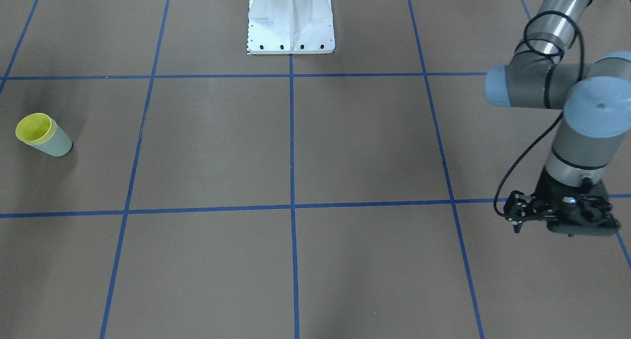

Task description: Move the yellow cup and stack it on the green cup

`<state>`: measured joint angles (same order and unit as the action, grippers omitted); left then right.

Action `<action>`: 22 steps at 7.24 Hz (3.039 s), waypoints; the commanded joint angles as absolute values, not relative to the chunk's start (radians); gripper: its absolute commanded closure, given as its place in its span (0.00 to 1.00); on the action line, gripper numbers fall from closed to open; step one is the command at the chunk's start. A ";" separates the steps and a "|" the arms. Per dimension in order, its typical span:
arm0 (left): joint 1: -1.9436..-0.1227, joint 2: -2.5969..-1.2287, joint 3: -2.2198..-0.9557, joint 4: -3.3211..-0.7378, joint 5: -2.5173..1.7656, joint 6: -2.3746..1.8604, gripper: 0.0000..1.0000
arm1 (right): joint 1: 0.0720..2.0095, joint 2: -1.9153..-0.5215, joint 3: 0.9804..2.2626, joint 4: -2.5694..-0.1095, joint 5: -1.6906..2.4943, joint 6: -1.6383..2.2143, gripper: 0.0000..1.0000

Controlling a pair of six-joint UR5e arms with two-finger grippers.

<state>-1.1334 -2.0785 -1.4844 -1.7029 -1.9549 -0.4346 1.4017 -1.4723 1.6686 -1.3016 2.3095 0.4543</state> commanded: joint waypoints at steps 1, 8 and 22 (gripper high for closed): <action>-1.350 -1.957 -1.572 -1.513 -2.342 -0.272 0.01 | 1.448 -1.408 1.528 -1.305 2.316 0.379 0.00; -1.622 -1.443 -1.866 -1.497 -2.306 -0.089 0.00 | 1.598 -1.405 1.491 -1.442 2.315 0.341 0.00; -1.546 -1.410 -1.885 -1.499 -2.284 -0.143 0.00 | 1.554 -1.592 1.859 -1.666 2.309 0.181 0.00</action>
<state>-1.5460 -1.4131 -1.8842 -1.4988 -2.2679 -0.1408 1.5591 -1.5994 1.8324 -1.6691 2.3134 0.1763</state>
